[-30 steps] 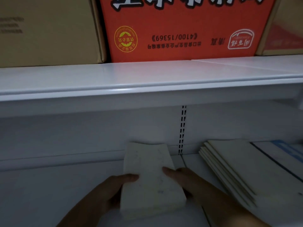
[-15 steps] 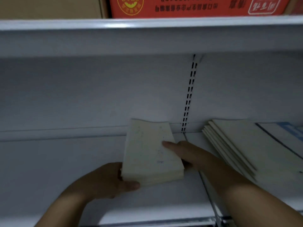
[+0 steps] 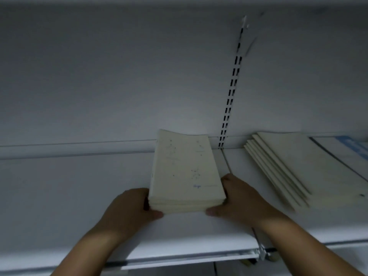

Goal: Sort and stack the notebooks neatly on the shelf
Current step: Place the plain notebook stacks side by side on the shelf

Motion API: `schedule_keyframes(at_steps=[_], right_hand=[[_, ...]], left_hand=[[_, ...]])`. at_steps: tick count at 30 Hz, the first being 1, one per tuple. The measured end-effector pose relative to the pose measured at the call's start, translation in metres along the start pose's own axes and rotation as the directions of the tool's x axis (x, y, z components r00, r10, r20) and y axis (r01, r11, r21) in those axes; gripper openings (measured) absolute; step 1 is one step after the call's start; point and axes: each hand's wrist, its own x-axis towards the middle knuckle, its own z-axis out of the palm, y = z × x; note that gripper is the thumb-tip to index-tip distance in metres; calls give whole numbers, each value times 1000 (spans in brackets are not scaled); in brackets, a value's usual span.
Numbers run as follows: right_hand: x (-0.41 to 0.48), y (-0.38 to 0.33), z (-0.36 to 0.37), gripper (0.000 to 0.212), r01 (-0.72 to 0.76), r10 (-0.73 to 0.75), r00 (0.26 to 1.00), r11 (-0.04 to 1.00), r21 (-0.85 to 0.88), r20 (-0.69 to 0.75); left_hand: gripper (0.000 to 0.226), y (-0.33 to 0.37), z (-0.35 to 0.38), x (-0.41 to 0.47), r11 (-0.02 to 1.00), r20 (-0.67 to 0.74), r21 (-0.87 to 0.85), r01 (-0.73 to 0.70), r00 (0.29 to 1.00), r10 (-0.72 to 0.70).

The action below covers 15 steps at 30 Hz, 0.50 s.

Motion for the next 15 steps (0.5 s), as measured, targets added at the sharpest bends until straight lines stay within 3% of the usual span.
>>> schedule_keyframes(at_steps=[4, 9, 11, 13, 15], right_hand=[[4, 2, 1, 58, 11, -11, 1000, 999, 36, 9], [0, 4, 5, 57, 28, -24, 999, 992, 123, -35], [-2, 8, -3, 66, 59, -63, 998, 987, 147, 24], [-12, 13, -18, 74, 123, -142, 986, 975, 187, 90], [-29, 24, -39, 66, 194, -215, 975, 944, 266, 53]], left_hand=[[17, 1, 2, -3, 998, -24, -52, 26, 999, -27], [42, -7, -22, -13, 995, 56, -50, 82, 995, -79], [46, -41, -35, -18, 980, -62, -174, 99, 992, -111], [56, -49, -39, -20, 946, -279, -325, 8, 955, -104], [39, 31, -41, -19, 886, -349, -454, -92, 934, -82]])
